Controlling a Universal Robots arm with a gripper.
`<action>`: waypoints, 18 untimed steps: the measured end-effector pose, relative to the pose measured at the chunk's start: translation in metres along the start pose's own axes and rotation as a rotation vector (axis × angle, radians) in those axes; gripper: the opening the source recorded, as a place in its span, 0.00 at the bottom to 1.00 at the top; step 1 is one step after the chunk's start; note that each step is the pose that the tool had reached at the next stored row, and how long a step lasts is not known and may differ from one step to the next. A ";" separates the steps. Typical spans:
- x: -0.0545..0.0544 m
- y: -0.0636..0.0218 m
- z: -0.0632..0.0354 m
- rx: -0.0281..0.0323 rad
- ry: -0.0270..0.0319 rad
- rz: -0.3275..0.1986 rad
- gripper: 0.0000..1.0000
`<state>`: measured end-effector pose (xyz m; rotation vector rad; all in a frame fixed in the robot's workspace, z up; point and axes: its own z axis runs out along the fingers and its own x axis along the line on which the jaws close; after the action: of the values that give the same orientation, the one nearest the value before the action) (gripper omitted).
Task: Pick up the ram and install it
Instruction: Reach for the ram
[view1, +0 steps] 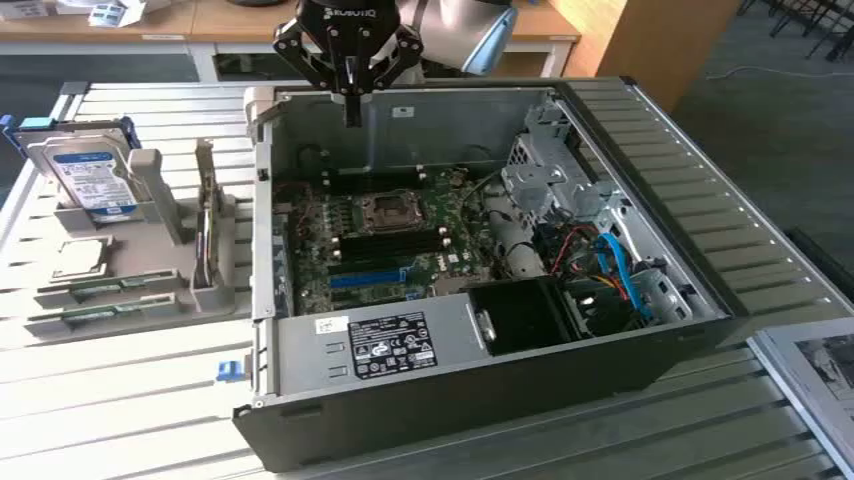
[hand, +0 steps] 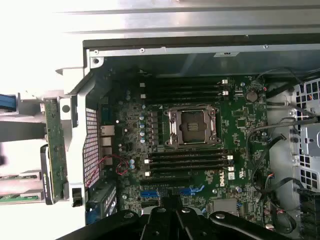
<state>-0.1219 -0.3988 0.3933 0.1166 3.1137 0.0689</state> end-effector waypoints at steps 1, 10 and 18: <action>0.000 0.0000 0.0000 0.0000 0.0000 0.000 0.10; 0.000 0.0000 0.0000 0.0001 0.0000 0.000 0.10; 0.007 -0.0005 -0.0002 0.0001 0.0000 0.000 0.10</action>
<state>-0.1288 -0.3988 0.3933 0.1166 3.1137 0.0688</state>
